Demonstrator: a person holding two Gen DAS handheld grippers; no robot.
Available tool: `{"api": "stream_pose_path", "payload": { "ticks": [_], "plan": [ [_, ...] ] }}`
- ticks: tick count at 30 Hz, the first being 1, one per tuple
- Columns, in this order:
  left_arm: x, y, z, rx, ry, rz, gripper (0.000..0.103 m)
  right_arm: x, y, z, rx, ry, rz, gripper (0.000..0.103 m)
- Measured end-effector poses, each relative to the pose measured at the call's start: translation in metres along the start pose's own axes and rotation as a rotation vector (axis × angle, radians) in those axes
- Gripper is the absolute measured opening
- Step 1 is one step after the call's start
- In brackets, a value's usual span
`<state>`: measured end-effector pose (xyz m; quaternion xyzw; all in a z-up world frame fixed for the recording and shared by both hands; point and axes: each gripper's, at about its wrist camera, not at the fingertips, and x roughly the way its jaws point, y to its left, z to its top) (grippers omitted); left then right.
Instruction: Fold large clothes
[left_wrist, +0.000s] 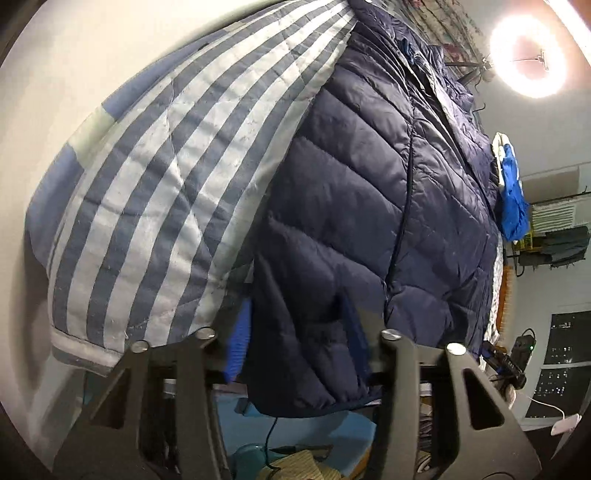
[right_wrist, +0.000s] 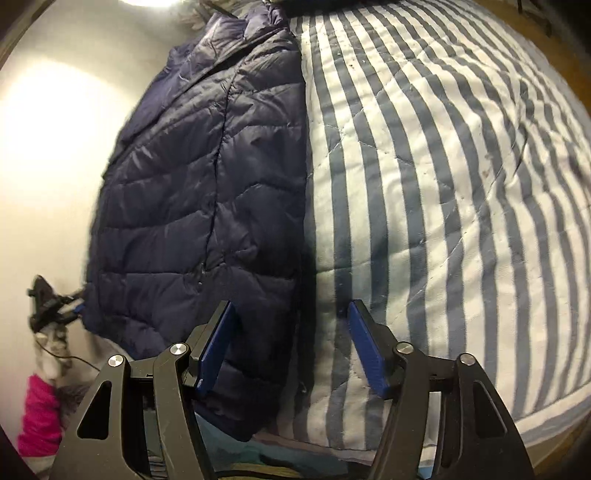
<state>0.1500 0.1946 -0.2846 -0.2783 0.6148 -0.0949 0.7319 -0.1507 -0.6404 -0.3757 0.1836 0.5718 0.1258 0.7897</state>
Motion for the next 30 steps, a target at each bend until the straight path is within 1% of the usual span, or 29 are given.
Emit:
{"api": "stream_pose_path", "payload": {
  "ticks": [1, 2, 4, 5, 6, 8, 9, 11, 12, 13, 14, 16, 17, 18, 19, 20, 21, 22, 24, 25, 29, 30],
  "plan": [
    [-0.001, 0.002, -0.001, -0.001, 0.002, -0.011, 0.038, 0.000, -0.001, 0.000, 0.009, 0.003, 0.023, 0.064],
    [-0.001, 0.001, -0.003, -0.006, 0.008, -0.025, 0.030, 0.000, -0.003, 0.001, 0.022, 0.008, 0.051, 0.063],
    [0.000, 0.000, -0.005, -0.006, 0.027, -0.061, 0.021, 0.002, -0.001, 0.002, 0.036, 0.031, 0.115, 0.058],
    [-0.001, -0.005, -0.007, 0.002, 0.026, -0.064, 0.016, 0.004, 0.003, 0.002, 0.030, 0.039, 0.131, 0.054],
    [-0.003, -0.010, -0.007, 0.015, 0.022, -0.071, 0.015, 0.007, 0.009, 0.002, 0.013, 0.051, 0.149, 0.052],
    [-0.008, -0.020, -0.006, 0.033, 0.007, -0.104, 0.014, 0.011, 0.020, 0.001, -0.020, 0.066, 0.157, 0.048],
    [-0.009, -0.024, -0.005, 0.045, 0.003, -0.107, 0.014, 0.014, 0.026, 0.000, -0.044, 0.072, 0.144, 0.047],
    [-0.005, -0.030, 0.001, 0.058, -0.002, -0.065, 0.016, 0.017, 0.030, -0.001, -0.067, 0.077, 0.128, 0.047],
    [-0.002, -0.029, 0.002, 0.054, 0.008, -0.059, 0.020, 0.019, 0.030, -0.001, -0.065, 0.086, 0.126, 0.047],
    [0.003, -0.028, 0.003, 0.044, 0.021, -0.052, 0.034, 0.022, 0.029, 0.000, -0.054, 0.094, 0.124, 0.047],
    [0.010, -0.026, 0.004, 0.031, 0.037, -0.046, 0.044, 0.023, 0.027, 0.001, -0.045, 0.098, 0.127, 0.047],
    [0.017, -0.022, 0.002, 0.034, 0.045, -0.043, 0.044, 0.023, 0.024, -0.001, -0.032, 0.101, 0.138, 0.047],
    [0.016, -0.025, 0.001, 0.060, 0.036, -0.030, 0.037, 0.023, 0.024, -0.001, -0.034, 0.101, 0.138, 0.048],
    [0.016, -0.029, 0.001, 0.080, 0.037, -0.031, 0.024, 0.023, 0.025, -0.001, -0.039, 0.102, 0.137, 0.045],
    [0.016, -0.032, 0.000, 0.090, 0.041, -0.045, 0.009, 0.021, 0.025, -0.001, -0.043, 0.098, 0.140, 0.039],
    [0.014, -0.035, 0.001, 0.089, 0.032, -0.051, 0.008, 0.020, 0.026, 0.000, -0.045, 0.098, 0.147, 0.017],
    [0.013, -0.037, 0.001, 0.090, 0.024, -0.050, 0.008, 0.021, 0.028, 0.001, -0.041, 0.104, 0.158, 0.011],
    [0.009, -0.039, 0.002, 0.085, 0.012, -0.065, 0.007, 0.021, 0.035, 0.003, -0.039, 0.094, 0.162, 0.010],
    [-0.003, -0.045, 0.005, 0.071, -0.022, -0.121, 0.006, 0.013, 0.041, 0.007, -0.056, 0.060, 0.174, 0.008],
    [-0.013, -0.049, 0.007, 0.068, -0.051, -0.146, 0.006, 0.008, 0.044, 0.009, -0.066, 0.043, 0.177, 0.007],
    [-0.053, -0.064, 0.008, 0.074, -0.153, -0.223, 0.005, -0.028, 0.058, 0.012, -0.095, -0.051, 0.214, 0.006],
    [-0.063, -0.067, 0.009, 0.073, -0.180, -0.245, 0.004, -0.041, 0.061, 0.014, -0.098, -0.087, 0.226, 0.006]
  ]
}}
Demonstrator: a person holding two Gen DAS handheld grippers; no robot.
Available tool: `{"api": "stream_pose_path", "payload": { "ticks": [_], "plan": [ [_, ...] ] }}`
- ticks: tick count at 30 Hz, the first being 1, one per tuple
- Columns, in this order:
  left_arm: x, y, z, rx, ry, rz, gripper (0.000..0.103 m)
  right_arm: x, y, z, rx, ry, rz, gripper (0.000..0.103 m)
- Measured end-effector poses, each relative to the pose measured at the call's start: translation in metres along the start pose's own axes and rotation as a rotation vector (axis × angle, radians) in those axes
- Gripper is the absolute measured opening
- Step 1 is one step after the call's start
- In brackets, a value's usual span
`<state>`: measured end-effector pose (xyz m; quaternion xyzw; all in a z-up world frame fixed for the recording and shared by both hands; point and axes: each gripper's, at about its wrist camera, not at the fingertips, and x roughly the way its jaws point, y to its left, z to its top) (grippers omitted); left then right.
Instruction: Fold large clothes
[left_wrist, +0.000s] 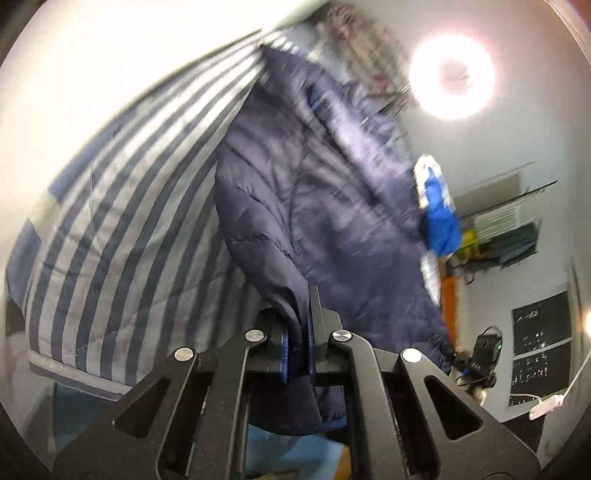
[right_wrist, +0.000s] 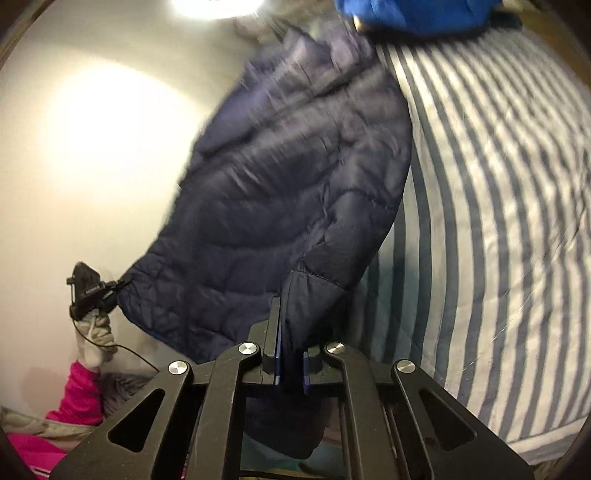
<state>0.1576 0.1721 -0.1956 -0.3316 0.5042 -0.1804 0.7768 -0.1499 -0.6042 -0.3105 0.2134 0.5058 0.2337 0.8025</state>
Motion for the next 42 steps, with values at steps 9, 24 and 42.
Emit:
{"api": "stream_pose_path", "payload": {
  "ticks": [9, 24, 42],
  "plan": [
    [-0.018, -0.042, 0.040, 0.049, -0.100, -0.037, 0.004, -0.039, 0.012, 0.038, 0.020, -0.153, 0.000, 0.005],
    [0.031, -0.103, 0.165, 0.156, -0.232, 0.063, 0.004, -0.032, 0.027, 0.161, -0.041, -0.260, -0.085, 0.005],
    [0.211, -0.059, 0.297, 0.133, -0.150, 0.276, 0.004, 0.092, -0.031, 0.312, 0.028, -0.237, -0.330, 0.005]
  ]
}}
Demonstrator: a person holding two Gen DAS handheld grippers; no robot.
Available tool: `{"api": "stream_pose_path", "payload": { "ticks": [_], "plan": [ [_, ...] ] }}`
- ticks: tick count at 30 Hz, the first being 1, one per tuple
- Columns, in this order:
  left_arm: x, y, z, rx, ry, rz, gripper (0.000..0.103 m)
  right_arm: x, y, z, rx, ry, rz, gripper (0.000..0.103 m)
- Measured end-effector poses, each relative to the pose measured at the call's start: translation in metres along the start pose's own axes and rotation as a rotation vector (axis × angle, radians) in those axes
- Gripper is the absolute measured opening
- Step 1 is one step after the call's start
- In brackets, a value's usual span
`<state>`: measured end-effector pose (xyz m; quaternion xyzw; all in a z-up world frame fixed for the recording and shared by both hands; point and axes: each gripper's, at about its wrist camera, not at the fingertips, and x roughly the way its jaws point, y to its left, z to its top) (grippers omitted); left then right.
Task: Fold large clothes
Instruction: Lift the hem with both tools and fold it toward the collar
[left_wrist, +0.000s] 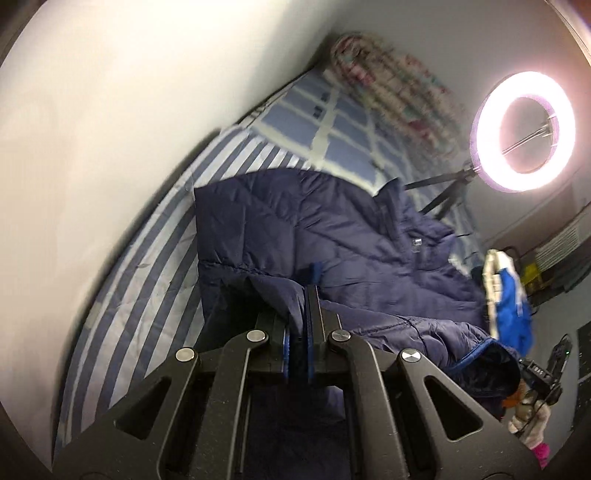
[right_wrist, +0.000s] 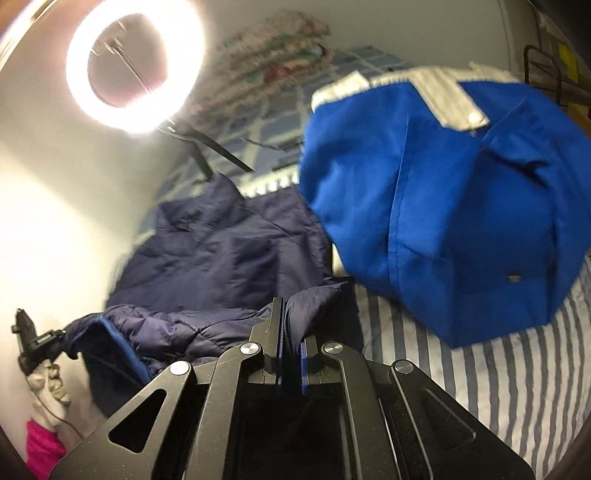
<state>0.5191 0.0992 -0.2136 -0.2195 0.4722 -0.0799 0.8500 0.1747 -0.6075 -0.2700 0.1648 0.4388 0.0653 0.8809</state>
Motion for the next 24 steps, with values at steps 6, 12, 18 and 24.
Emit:
{"api": "stream_pose_path", "payload": {
  "ticks": [6, 12, 18, 24],
  "plan": [
    [0.038, 0.013, 0.007, -0.032, 0.029, 0.009, 0.004, 0.043, -0.006, 0.003, -0.029, 0.046, -0.052, 0.005],
    [0.021, 0.011, 0.023, -0.014, 0.035, -0.023, 0.049, 0.035, -0.021, 0.012, 0.017, 0.083, 0.041, 0.022],
    [-0.023, -0.001, 0.034, 0.091, -0.040, -0.024, 0.063, -0.019, -0.036, 0.014, 0.002, -0.040, 0.119, 0.048],
    [-0.014, 0.017, 0.016, 0.154, -0.006, 0.052, 0.063, -0.032, -0.051, -0.009, -0.081, -0.046, 0.058, 0.048]
  ]
}}
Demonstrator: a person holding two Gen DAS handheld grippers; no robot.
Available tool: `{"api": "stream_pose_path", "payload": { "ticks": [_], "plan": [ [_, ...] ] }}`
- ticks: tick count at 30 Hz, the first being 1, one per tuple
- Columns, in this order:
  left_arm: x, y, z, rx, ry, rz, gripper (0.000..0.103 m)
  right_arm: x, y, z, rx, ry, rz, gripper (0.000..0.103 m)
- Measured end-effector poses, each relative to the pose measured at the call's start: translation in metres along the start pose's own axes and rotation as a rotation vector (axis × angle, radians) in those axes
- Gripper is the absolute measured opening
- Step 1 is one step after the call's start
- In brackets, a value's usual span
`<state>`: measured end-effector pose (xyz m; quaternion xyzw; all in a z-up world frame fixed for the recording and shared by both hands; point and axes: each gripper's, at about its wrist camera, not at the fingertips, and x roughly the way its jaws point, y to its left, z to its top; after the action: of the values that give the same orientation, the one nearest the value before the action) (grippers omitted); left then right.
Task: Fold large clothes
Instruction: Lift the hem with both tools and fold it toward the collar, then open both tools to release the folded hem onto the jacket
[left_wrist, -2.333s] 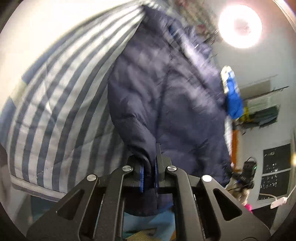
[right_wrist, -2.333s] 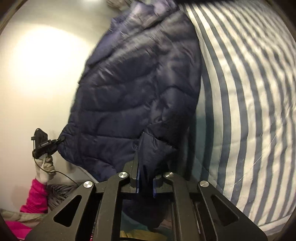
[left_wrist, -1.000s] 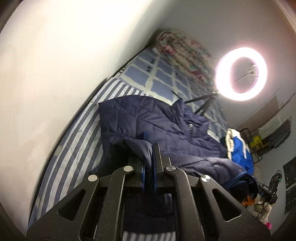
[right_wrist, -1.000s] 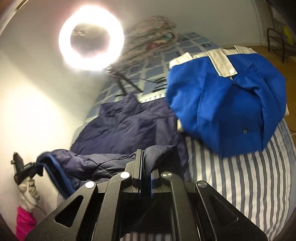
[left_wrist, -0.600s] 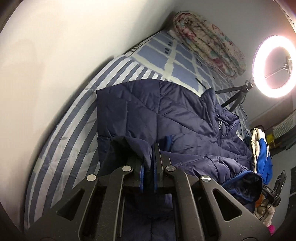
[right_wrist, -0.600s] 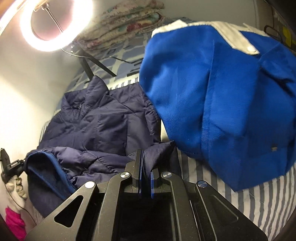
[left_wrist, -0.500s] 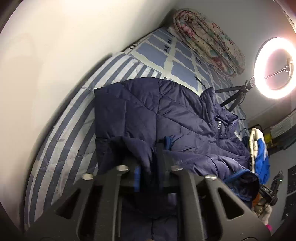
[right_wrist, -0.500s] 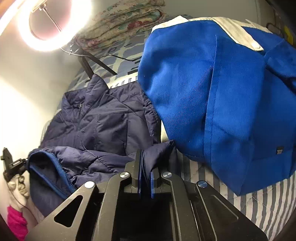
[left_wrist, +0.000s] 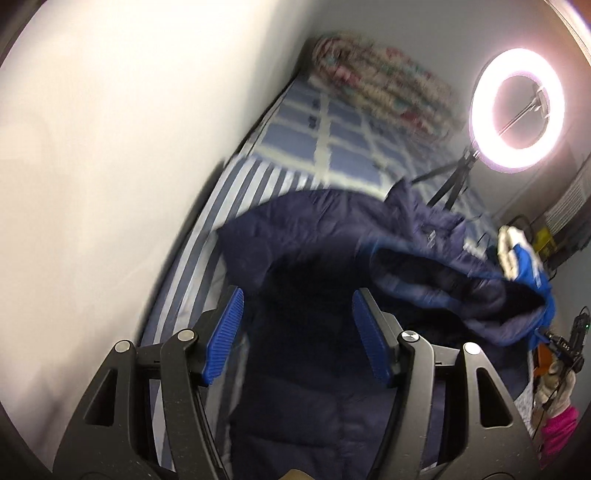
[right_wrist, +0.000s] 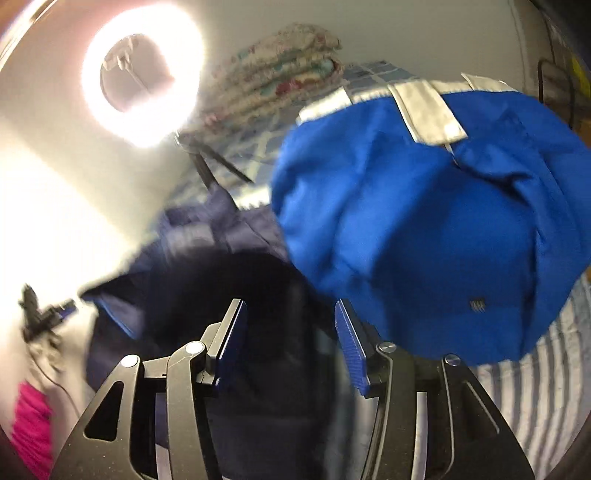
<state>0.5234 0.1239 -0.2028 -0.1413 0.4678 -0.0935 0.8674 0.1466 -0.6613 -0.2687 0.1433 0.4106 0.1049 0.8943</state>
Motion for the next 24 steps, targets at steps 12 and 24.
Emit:
{"api": "stream_pose_path", "payload": {
  "ticks": [12, 24],
  "plan": [
    [0.057, 0.001, -0.020, -0.001, 0.120, 0.018, 0.044, 0.050, 0.021, -0.009, -0.103, 0.101, -0.048, 0.048],
    [0.049, -0.027, -0.016, 0.153, 0.034, 0.104, 0.003, 0.057, 0.055, -0.007, -0.194, 0.091, -0.143, 0.003]
  ]
}}
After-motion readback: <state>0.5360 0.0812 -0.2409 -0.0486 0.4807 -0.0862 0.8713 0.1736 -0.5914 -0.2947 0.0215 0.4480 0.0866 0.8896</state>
